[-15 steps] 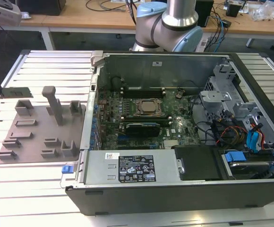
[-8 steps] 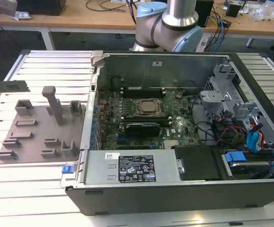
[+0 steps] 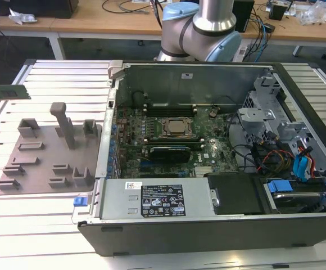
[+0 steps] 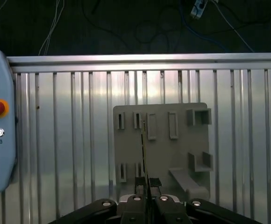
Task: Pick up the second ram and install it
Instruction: 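Pick up the second ram and move it above second insertion slot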
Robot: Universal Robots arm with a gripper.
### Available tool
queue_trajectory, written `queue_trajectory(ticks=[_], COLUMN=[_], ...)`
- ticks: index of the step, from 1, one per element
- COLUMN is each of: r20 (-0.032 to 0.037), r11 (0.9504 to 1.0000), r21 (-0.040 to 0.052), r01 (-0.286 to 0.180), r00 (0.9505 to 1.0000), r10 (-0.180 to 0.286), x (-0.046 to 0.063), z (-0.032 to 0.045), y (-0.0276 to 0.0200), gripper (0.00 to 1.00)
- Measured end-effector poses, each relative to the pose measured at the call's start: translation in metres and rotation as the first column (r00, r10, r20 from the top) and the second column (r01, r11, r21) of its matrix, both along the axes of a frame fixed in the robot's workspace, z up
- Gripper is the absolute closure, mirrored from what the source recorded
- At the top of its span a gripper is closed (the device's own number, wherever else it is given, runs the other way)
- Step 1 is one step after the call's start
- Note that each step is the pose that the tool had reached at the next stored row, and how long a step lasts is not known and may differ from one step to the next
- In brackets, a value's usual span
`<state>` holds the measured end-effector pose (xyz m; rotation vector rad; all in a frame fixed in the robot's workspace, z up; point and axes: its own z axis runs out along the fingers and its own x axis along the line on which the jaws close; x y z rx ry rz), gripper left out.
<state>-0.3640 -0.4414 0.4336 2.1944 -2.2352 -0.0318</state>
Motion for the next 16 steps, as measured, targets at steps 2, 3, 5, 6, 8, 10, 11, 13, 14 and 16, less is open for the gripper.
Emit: queue_trajectory(ticks=[2,3,5,6,8,10,11,13,14,16], r20=[-0.0001,-0.0001,-0.0002,-0.0005,-0.0011,-0.0025,-0.0028,-0.0035,-0.0036,-0.0042], r11=[1.0000,1.0000,1.0000,1.0000,1.0000,1.0000,1.0000,1.0000,1.0000,1.0000], r21=[0.0015,0.0018,0.0019,0.0019,0.0018,0.0019,0.0019,0.0018,0.0019,0.0018], r01=[0.000,0.000,0.000,0.000,0.000,0.000,0.000,0.000,0.000,0.000], r00=[1.0000,1.0000,1.0000,1.0000,1.0000,1.0000,1.0000,1.0000,1.0000,1.0000], r10=[0.000,0.000,0.000,0.000,0.000,0.000,0.000,0.000,0.000,0.000], x=[0.000,0.001,0.008,0.012,0.021,0.042,0.049,0.064,0.070,0.080], z=[0.0001,0.0002,0.0001,0.0001,0.0001,0.0001,0.0001,0.0001,0.0000,0.0001], y=[0.0001,0.0000,0.0000,0.0000,0.0000,0.0001,0.0001,0.0001,0.0001,0.0001], gripper=[0.87,0.87,0.87,0.87,0.87,0.87,0.87,0.87,0.87,0.87])
